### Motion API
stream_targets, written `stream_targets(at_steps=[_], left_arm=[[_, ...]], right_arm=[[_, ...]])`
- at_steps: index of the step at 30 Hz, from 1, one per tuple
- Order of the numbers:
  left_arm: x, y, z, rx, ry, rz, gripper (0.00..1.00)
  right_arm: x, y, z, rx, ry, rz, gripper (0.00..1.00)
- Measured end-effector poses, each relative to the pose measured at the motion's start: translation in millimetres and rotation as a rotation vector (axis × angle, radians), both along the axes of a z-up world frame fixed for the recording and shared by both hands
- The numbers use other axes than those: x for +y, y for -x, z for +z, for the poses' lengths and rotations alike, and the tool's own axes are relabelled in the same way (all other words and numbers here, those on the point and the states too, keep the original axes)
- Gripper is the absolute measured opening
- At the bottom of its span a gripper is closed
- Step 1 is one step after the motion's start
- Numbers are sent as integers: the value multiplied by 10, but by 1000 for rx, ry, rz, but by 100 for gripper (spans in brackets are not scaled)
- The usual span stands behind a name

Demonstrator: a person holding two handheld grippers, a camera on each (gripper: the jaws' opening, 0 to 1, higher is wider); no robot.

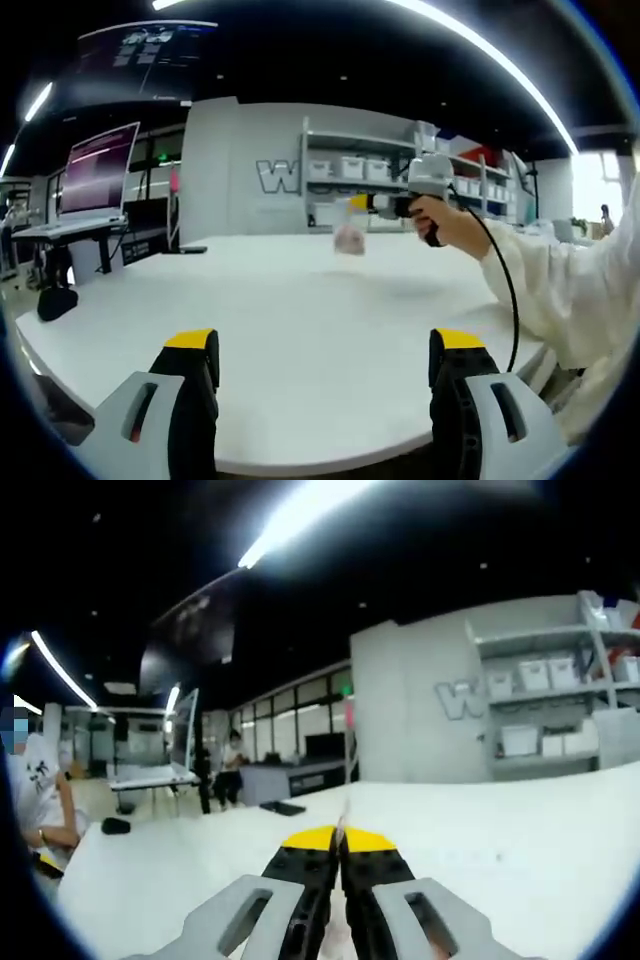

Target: Open the resealable bag by pulling the two sides of the seal apart until the entire bag opening is separated and visibly accessible.

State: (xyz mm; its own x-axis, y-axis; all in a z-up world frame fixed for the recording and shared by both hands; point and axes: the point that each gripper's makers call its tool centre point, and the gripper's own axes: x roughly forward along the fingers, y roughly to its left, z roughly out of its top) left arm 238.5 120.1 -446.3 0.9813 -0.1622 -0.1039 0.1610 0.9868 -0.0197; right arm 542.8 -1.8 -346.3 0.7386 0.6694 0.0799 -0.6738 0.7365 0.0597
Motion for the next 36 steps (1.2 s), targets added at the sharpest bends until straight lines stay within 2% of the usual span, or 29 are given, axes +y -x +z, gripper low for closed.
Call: stream_targets(at_steps=[29,33,36], left_arm=[[-69,-6,-23,7,-7,-14,85],[-78,-18,-31,9,-6,-14,85],[-85,-21,-21,7,-5,-15,85]], right_arm=[[-199,194,24,-16,-18,27,0],[-239,198,-33,-2,-17,29,0],[-270,221,-55,24,-54,45,0]])
